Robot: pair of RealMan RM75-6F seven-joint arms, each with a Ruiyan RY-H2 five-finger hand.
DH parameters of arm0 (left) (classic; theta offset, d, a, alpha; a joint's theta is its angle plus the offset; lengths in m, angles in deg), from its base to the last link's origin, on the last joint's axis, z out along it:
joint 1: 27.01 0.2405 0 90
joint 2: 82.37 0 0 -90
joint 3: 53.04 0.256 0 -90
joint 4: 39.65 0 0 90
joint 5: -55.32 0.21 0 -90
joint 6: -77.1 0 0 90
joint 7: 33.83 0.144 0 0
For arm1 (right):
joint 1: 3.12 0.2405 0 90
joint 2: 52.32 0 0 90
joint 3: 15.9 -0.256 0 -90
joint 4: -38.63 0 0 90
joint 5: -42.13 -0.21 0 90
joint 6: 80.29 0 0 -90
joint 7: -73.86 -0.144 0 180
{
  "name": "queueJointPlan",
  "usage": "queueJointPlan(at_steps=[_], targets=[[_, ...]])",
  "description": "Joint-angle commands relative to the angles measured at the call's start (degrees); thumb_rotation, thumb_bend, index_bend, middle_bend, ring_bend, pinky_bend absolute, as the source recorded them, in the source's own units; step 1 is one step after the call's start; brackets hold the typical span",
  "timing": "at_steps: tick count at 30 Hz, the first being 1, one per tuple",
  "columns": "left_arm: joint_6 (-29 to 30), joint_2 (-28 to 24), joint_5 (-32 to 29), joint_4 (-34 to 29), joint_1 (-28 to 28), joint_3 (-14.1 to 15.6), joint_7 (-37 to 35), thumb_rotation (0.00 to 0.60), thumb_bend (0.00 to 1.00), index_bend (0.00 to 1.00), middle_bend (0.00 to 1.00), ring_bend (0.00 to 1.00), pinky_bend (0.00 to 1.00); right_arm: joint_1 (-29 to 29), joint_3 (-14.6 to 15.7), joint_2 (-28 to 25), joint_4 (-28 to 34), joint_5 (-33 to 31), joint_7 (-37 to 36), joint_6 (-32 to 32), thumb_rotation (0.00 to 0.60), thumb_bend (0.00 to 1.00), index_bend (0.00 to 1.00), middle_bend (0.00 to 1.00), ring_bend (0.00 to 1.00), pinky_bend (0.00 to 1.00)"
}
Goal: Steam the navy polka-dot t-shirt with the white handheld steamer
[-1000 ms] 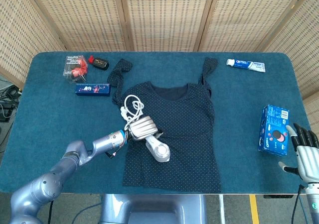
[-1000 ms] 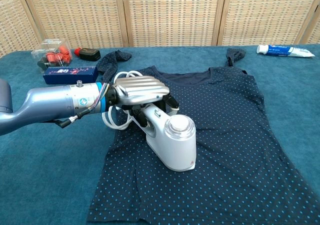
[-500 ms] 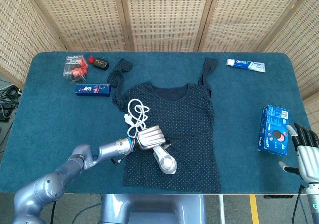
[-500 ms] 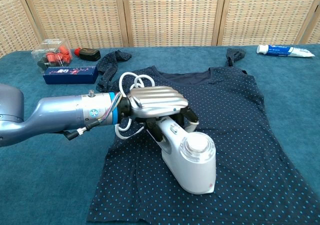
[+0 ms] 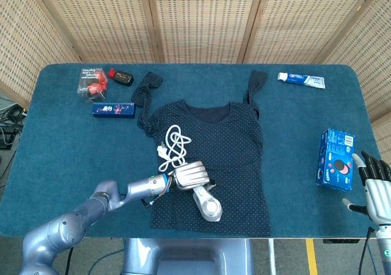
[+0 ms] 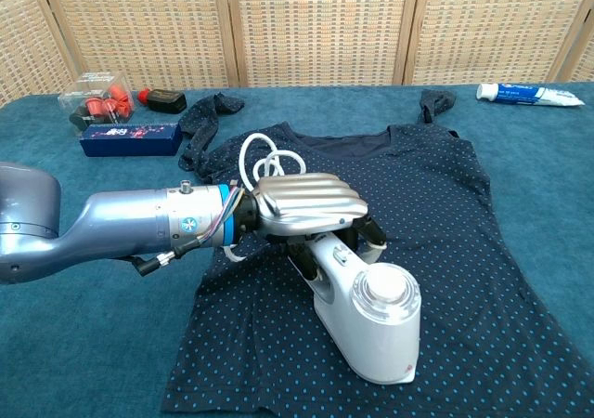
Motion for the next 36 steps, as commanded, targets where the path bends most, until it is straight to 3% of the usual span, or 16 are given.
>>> queueJointPlan(at_steps=[1,19,36], targets=[[-0.1,-0.6,-0.2,0.6,0.7,0.3,-0.2,0.600,0.68,1.00,0.92,0.83,1.00,0.0,0.0,0.0,0.0,0.0,0.1,0.0,0.600,0.00,0.04,0.00,0.00,0.00],[0.7,-5.9,-1.5,3.3,4.9,1.6,-1.9,0.600,0.68,1.00,0.92,0.83,1.00,0.4,0.2,0.7,0.3,-0.2,1.9,-0.5,0.600,0.00,0.04,0.00,0.00,0.00],[4.5,-4.0,1.6,-2.7,3.8,3.0,-3.0,0.600,0.68,1.00,0.92,0.83,1.00,0.3,0.1,0.4,0.1,-0.5,1.2,-0.4,0.600,0.00,0.04,0.00,0.00,0.00]])
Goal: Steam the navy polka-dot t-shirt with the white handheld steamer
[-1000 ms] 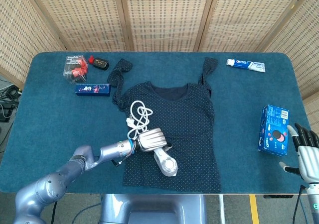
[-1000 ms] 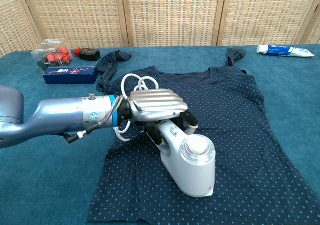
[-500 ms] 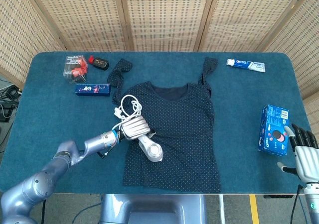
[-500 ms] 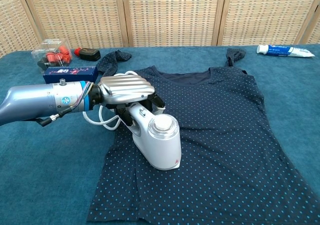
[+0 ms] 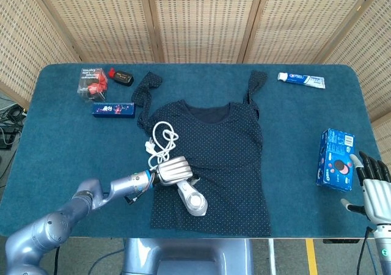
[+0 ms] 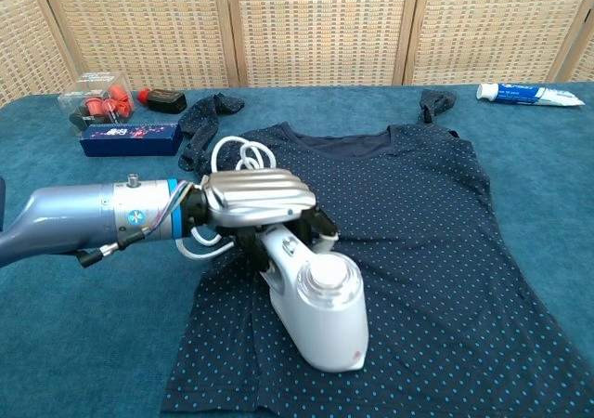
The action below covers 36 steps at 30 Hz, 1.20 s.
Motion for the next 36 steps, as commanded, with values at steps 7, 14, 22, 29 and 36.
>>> queueJointPlan(at_steps=[7,14,22,29,36], targets=[[0.4,-0.3,0.8,-3.4,-0.6,0.2,1.0,0.600,0.68,1.00,0.92,0.83,1.00,0.0,0.1,0.0,0.1,0.2,0.1,0.0,0.600,0.00,0.04,0.00,0.00,0.00],[0.0,-1.7,0.5,-2.5,0.2,0.5,2.1,0.600,0.68,1.00,0.92,0.83,1.00,0.1,0.2,0.1,0.2,0.3,0.4,-0.1,0.600,0.00,0.05,0.00,0.00,0.00],[0.6,-4.7,0.1,0.5,2.9,1.5,3.3,0.600,0.68,1.00,0.92,0.83,1.00,0.2,0.3,0.2,0.3,0.5,0.8,-0.1,0.600,0.00,0.05,0.00,0.00,0.00],[1.8,-6.5,-0.1,2.0,5.1,2.1,2.7,0.600,0.68,1.00,0.92,0.83,1.00,0.3,0.6,0.4,0.6,1.0,1.3,-0.1,0.600,0.00,0.06,0.00,0.00,0.00],[3.7,-6.8,0.5,1.2,5.4,2.3,2.4,0.600,0.68,1.00,0.92,0.83,1.00,0.2,0.7,0.4,0.8,1.2,1.5,0.1,0.600,0.00,0.06,0.00,0.00,0.00]])
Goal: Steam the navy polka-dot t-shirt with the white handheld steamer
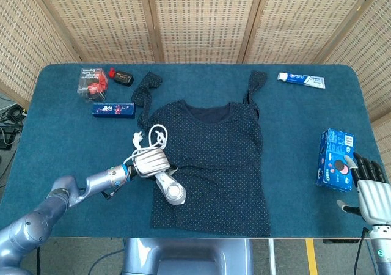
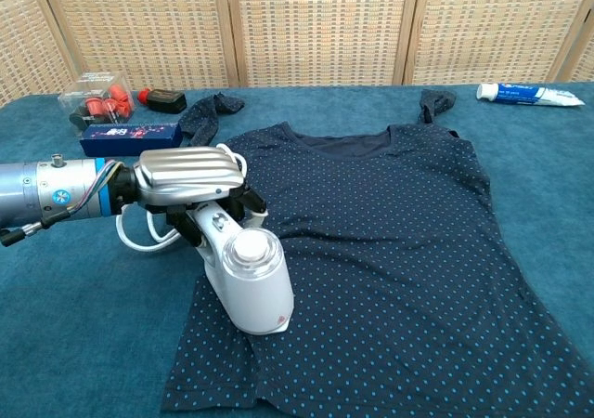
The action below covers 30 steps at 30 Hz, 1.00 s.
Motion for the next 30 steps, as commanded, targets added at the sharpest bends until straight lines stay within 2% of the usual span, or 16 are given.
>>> queueJointPlan(at_steps=[1,19,23,30], targets=[[0.6,0.0,0.5,-0.7,0.0,0.2,-0.1,0.600,0.68,1.00,0.92,0.83,1.00,-0.1,0.0,0.0,0.1,0.0,0.0,0.1,0.600,0.00,0.06,0.00,0.00,0.00],[2.0,-0.1,3.6,-7.1,-1.1,1.5,1.7,0.600,0.68,1.00,0.92,0.83,1.00,-0.3,0.1,-0.4,0.3,0.3,-0.4,0.6,0.600,0.00,0.06,0.00,0.00,0.00],[0.6,0.9,3.3,-5.4,-1.7,0.7,3.5,0.600,0.68,1.00,0.92,0.83,1.00,-0.4,0.1,-0.4,0.4,0.4,-0.3,0.7,0.600,0.00,0.06,0.00,0.00,0.00],[-2.6,3.5,1.1,2.0,-2.0,-1.4,4.6,0.600,0.68,1.00,0.92,0.83,1.00,-0.5,-0.1,-0.6,0.4,0.3,-0.7,1.0,0.600,0.00,0.06,0.00,0.00,0.00]])
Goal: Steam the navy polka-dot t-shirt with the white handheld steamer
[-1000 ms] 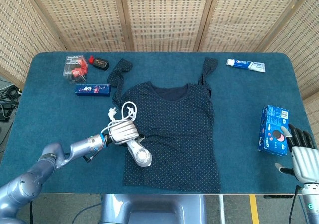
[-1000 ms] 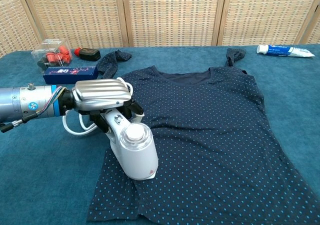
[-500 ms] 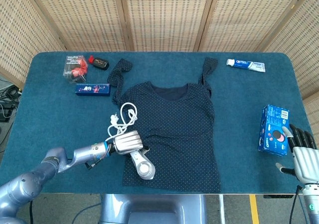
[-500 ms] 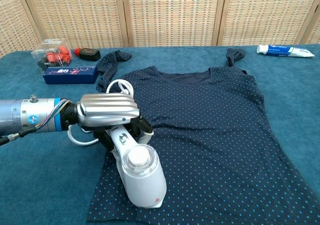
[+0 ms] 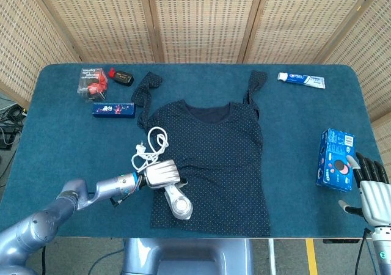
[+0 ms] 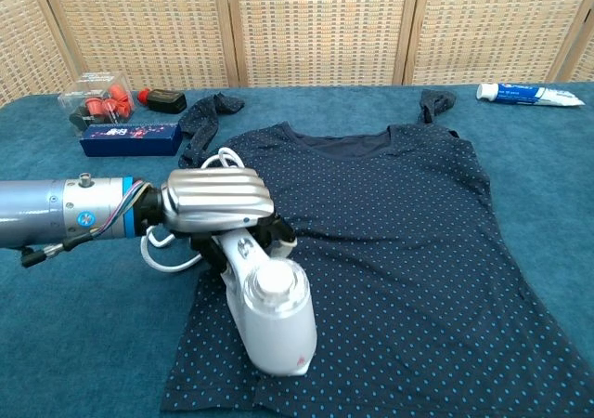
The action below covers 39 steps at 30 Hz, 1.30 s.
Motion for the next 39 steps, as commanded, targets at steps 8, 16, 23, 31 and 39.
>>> queueJointPlan(at_steps=[8,16,23,31,39], targets=[[-5.3,4.2,-4.5,11.0,0.7,-3.2,-1.2,0.600,0.68,1.00,0.92,0.83,1.00,0.1,0.0,-0.1,-0.2,-0.1,-0.2,-0.4,0.600,0.00,0.06,0.00,0.00,0.00],[-8.2,6.7,-7.0,16.1,0.7,-5.0,-2.7,0.600,0.68,1.00,0.92,0.83,1.00,0.1,0.0,0.0,-0.2,-0.3,0.0,-0.4,0.600,0.00,0.06,0.00,0.00,0.00],[-8.3,7.7,-9.9,17.6,-0.3,-8.0,-2.7,0.600,0.68,1.00,0.92,0.83,1.00,0.2,-0.1,0.0,-0.3,-0.5,-0.1,-0.8,0.600,0.00,0.06,0.00,0.00,0.00],[-12.0,10.1,-13.7,19.6,-3.5,-12.0,-0.3,0.600,0.68,1.00,0.92,0.83,1.00,0.2,-0.2,-0.2,-0.4,-0.7,-0.6,-0.6,0.600,0.00,0.06,0.00,0.00,0.00],[-15.9,12.6,-15.7,20.9,-5.1,-13.5,2.1,0.600,0.68,1.00,0.92,0.83,1.00,0.3,-0.3,-0.2,-0.6,-1.1,-1.0,-1.1,0.600,0.00,0.06,0.00,0.00,0.00]])
